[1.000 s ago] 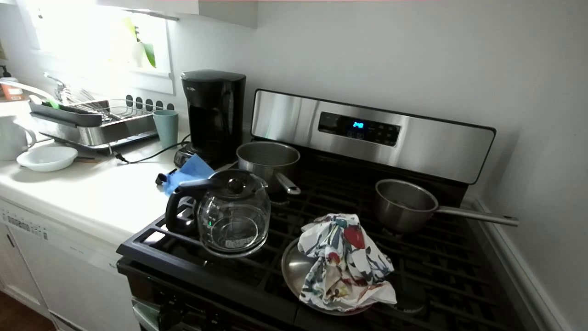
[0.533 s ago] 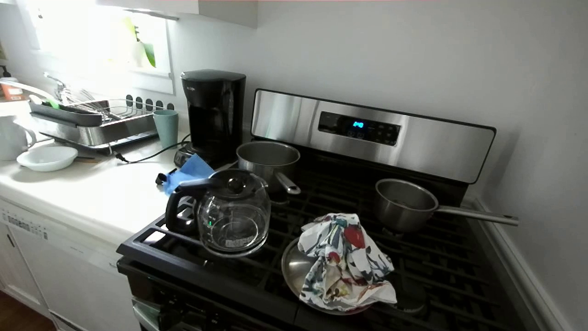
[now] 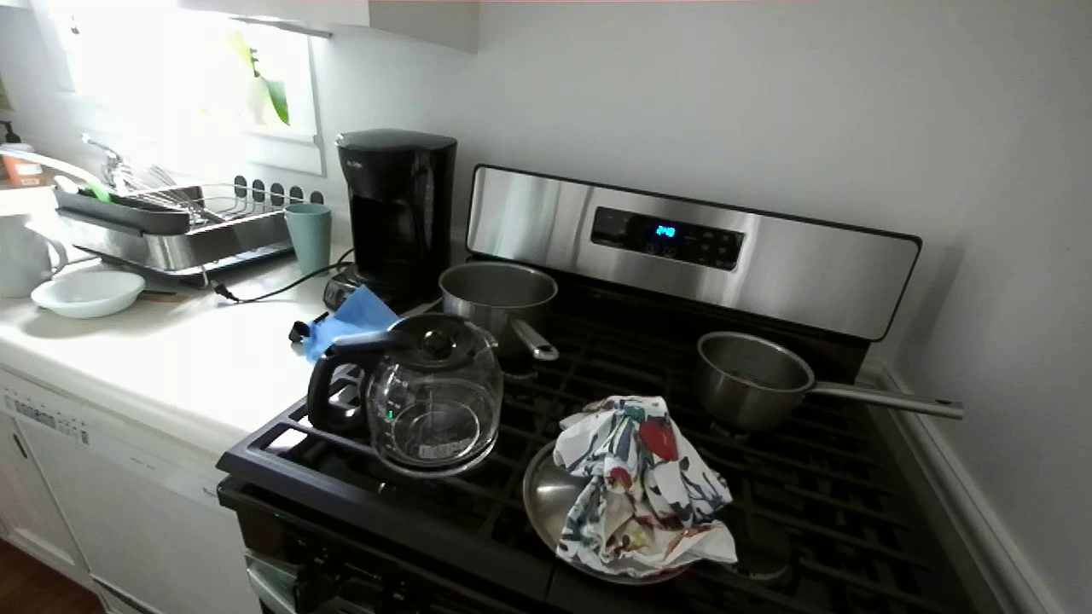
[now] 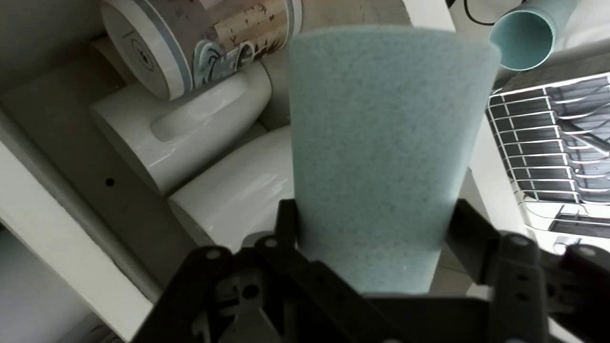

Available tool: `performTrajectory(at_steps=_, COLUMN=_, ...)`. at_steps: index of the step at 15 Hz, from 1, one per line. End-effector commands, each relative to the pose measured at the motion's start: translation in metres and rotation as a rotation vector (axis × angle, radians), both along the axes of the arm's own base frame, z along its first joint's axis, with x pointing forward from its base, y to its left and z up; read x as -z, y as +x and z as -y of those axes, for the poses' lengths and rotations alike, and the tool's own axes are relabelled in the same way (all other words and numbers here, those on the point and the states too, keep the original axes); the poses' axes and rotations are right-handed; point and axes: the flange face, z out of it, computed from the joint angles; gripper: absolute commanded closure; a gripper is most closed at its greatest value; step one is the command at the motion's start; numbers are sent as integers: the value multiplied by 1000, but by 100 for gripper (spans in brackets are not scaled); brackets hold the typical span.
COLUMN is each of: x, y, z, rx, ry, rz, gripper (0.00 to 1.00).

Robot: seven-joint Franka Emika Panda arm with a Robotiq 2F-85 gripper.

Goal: Move the greenish cup to the lower shelf and put it upright

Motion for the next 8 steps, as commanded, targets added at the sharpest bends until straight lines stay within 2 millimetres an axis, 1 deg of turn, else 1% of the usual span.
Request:
performTrajectory(at_steps=1, x=5, y=8, z=0, rx=-54, ry=-91, rz=23, gripper=47)
performTrajectory(at_steps=8, x=18, y=24, z=-3, rx=-160, ry=-225, rz=67, gripper=47)
